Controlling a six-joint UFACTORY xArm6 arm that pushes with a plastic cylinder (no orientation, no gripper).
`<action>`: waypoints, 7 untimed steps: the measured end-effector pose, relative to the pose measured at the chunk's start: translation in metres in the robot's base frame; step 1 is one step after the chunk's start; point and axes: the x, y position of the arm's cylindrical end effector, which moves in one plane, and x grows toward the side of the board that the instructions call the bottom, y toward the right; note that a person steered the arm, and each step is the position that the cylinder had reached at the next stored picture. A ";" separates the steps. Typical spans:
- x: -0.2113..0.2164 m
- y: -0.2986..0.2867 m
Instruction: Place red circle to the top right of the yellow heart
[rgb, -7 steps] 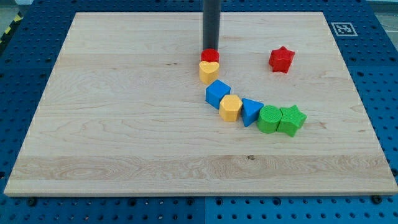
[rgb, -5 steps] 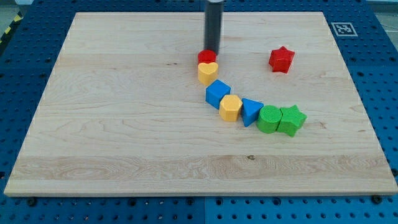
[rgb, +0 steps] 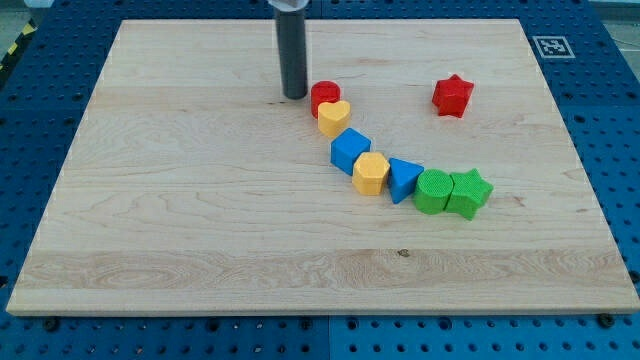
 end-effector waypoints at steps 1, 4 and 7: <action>0.000 0.026; -0.002 0.042; -0.024 0.050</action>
